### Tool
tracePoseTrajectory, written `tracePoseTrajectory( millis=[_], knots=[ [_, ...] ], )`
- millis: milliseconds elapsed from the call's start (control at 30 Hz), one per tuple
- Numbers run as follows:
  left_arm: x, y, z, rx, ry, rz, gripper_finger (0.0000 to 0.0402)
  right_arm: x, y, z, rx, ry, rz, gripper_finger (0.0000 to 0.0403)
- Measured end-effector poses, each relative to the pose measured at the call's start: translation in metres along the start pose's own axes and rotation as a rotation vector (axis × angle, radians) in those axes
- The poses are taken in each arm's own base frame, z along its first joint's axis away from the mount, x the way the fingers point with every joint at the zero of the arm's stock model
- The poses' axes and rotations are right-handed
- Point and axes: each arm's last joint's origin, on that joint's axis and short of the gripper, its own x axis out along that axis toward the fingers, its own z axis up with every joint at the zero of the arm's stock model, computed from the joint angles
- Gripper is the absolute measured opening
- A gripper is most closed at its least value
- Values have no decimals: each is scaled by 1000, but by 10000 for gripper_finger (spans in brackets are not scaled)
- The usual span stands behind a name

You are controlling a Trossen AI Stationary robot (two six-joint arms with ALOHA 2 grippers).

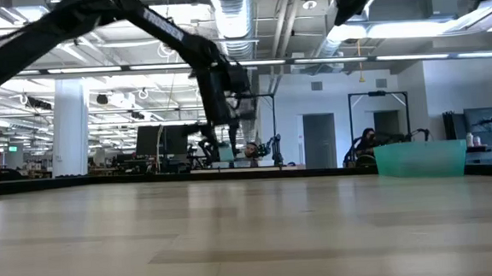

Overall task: Sort & place blocks by color
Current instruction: Put the blue block into the orange bin

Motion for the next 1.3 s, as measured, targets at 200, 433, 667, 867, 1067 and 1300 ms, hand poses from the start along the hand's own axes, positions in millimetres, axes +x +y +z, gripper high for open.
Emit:
tracePoseTrajectory(
  millis=[200, 433, 667, 867, 1067, 1300],
  knots=[
    [-87, 5, -14, 406, -63, -5, 104, -8, 4, 0, 57, -55, -6, 264],
    [-197, 23, -70, 752, -83, -41, 104, -20, 16, 4, 201, -162, 12, 264],
    [-286, 52, -154, 995, -74, -132, 104, -19, 47, 14, 307, -238, 17, 264],
    [-332, 94, -220, 1086, -75, -297, 104, -3, 93, 20, 359, -239, -39, 264],
    [-321, 157, -269, 1065, 77, -367, 104, 13, 135, 20, 403, -243, -91, 264],
    [-261, 201, -331, 997, 387, -545, 104, 28, 157, 19, 453, -204, -73, 264]
  ],
)
